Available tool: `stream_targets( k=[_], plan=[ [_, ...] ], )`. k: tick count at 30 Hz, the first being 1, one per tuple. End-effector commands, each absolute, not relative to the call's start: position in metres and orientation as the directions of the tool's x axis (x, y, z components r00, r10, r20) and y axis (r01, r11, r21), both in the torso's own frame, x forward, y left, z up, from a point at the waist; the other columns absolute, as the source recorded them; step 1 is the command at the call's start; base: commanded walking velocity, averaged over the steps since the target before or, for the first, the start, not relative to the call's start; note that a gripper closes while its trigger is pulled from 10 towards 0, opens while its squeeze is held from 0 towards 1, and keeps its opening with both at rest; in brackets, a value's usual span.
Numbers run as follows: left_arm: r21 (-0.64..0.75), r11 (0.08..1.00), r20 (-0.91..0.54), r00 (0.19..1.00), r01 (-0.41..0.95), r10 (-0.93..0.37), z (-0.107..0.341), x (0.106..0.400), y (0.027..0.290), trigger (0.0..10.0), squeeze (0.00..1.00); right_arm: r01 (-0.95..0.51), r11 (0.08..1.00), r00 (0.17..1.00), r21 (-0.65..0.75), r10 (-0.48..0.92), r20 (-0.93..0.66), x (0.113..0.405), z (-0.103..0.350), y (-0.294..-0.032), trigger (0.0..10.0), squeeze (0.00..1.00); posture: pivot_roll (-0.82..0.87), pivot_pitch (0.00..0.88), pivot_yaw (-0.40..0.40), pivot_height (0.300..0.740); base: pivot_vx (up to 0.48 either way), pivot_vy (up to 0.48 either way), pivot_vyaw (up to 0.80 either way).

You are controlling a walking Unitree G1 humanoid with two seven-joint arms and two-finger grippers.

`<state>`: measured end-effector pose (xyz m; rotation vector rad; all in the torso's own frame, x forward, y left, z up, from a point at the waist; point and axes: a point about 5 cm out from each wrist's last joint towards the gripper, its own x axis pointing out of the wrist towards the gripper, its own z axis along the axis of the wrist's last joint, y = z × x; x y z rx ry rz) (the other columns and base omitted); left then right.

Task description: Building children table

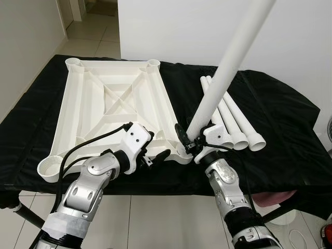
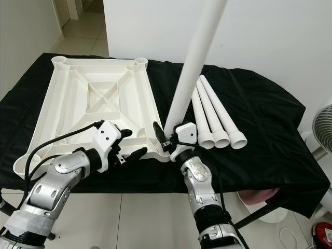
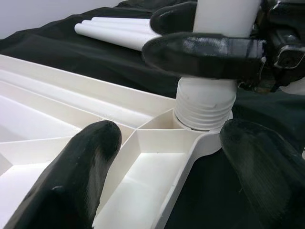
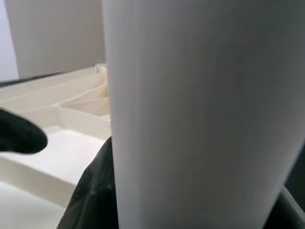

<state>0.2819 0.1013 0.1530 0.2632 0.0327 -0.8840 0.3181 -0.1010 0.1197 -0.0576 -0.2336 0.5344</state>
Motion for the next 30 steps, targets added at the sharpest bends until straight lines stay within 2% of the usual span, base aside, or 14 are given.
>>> stream_targets(
  k=[1,6,13,15,16,30],
  plan=[
    [0.221,0.625,-0.123,0.657,0.749,-0.744,0.157,0.284,0.101,10.0,0.0,-0.519,0.85,0.852,-0.096,0.523,0.027,0.313,0.088,-0.106,10.0,0.0,0.0,0.0,-0.055,0.74,0.0,0.0,0.0],
    [0.223,0.627,-0.121,0.659,0.747,-0.742,0.158,0.285,0.102,10.0,0.0,-0.549,0.832,0.836,-0.084,0.549,-0.021,0.315,0.086,-0.104,10.0,0.0,0.0,0.0,-0.056,0.74,0.0,0.0,0.0],
    [0.227,0.628,-0.119,0.661,0.744,-0.741,0.158,0.284,0.102,10.0,0.0,-0.514,0.858,0.854,0.01,0.513,-0.079,0.324,0.084,-0.11,10.0,0.0,0.01,0.0,-0.062,0.74,0.0,0.0,0.0],
    [0.228,0.628,-0.119,0.662,0.744,-0.74,0.158,0.284,0.102,10.0,0.0,-0.489,0.872,0.867,0.04,0.49,-0.085,0.326,0.082,-0.113,10.0,0.0,0.01,0.0,-0.063,0.74,0.0,0.0,0.0],
    [0.23,0.628,-0.117,0.662,0.743,-0.74,0.159,0.284,0.102,10.0,0.0,-0.429,0.898,0.894,0.095,0.438,-0.099,0.329,0.079,-0.119,10.0,0.0,0.01,0.0,-0.065,0.74,0.0,0.0,0.0],
    [0.23,0.627,-0.114,0.66,0.745,-0.742,0.159,0.283,0.101,10.0,0.0,-0.292,0.94,0.941,0.177,0.315,-0.121,0.327,0.07,-0.133,10.0,0.0,0.0,0.0,-0.065,0.74,0.0,0.0,0.0]
  ],
)
